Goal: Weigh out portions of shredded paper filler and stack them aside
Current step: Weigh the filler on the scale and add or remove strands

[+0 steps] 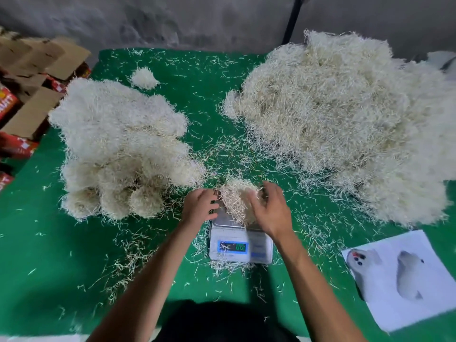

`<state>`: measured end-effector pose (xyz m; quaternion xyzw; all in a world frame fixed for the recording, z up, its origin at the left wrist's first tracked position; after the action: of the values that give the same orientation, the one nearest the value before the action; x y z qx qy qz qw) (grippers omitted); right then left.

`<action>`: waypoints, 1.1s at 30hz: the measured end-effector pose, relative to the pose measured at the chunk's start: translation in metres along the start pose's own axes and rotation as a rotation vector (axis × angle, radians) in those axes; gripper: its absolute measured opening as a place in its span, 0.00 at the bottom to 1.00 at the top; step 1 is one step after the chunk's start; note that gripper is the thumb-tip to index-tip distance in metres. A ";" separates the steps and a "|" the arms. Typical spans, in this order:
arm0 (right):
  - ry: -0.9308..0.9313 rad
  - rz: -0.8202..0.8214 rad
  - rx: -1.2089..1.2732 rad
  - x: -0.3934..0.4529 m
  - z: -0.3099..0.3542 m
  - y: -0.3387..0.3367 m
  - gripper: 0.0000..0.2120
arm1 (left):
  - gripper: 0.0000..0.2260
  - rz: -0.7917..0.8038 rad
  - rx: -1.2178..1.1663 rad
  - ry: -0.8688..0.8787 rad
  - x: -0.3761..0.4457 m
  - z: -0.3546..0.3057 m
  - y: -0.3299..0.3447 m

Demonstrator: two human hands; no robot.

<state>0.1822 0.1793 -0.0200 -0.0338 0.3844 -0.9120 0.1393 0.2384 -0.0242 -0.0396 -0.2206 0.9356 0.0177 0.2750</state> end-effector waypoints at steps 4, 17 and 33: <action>0.133 -0.228 0.259 -0.020 -0.011 -0.001 0.31 | 0.10 0.021 0.008 0.098 -0.013 0.016 -0.002; 0.292 -0.188 0.364 -0.060 -0.034 0.004 0.29 | 0.13 -0.037 -0.071 0.079 -0.031 0.039 0.001; 0.235 -0.203 0.356 -0.040 -0.029 0.000 0.28 | 0.14 -0.061 -0.088 0.024 -0.033 0.041 -0.008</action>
<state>0.2153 0.2110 -0.0387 0.0594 0.2255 -0.9724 0.0051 0.2878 -0.0120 -0.0564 -0.2610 0.9301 0.0478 0.2540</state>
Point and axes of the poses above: each hand's wrist, its own x-axis towards the middle knuckle, its own y-axis out of the palm, z = x × y, the point moved 2 cm from there along x, towards the middle knuckle, and after that the axes turned 5 degrees about -y, right-handed, at the moved point
